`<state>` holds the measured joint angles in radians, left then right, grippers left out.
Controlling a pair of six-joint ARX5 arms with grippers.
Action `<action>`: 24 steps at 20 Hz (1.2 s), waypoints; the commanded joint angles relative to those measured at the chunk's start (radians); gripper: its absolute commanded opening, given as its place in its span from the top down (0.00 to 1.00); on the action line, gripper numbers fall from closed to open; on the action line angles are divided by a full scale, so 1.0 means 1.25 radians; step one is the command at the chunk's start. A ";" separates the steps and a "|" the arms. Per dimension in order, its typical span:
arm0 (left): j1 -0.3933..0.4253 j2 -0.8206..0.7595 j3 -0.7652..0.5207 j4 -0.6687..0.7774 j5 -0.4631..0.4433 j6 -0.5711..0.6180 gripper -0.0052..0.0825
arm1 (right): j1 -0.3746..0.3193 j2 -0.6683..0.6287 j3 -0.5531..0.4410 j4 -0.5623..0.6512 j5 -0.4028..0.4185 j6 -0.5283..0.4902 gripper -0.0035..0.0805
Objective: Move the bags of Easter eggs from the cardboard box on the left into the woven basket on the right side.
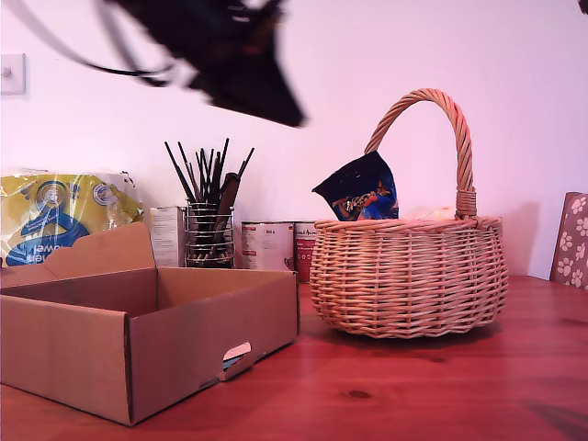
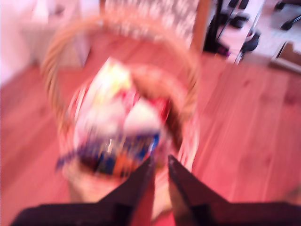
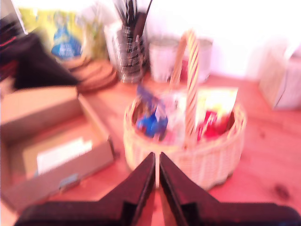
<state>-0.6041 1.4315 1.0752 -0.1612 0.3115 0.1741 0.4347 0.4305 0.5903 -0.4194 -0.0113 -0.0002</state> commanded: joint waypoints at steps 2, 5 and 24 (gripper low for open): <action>0.041 -0.131 -0.121 0.076 -0.020 -0.033 0.97 | -0.030 0.009 -0.016 0.034 -0.002 -0.002 0.97; 0.107 -0.288 -0.262 0.127 -0.027 -0.062 0.97 | -0.067 0.015 -0.016 0.060 -0.049 -0.003 0.97; 0.173 -0.746 -0.399 -0.085 -0.104 -0.097 0.97 | -0.078 0.025 -0.016 -0.059 -0.088 -0.019 0.97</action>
<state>-0.3901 0.4953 0.5907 -0.2646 0.1818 0.0578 0.3355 0.4629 0.5903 -0.4923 -0.1211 -0.0238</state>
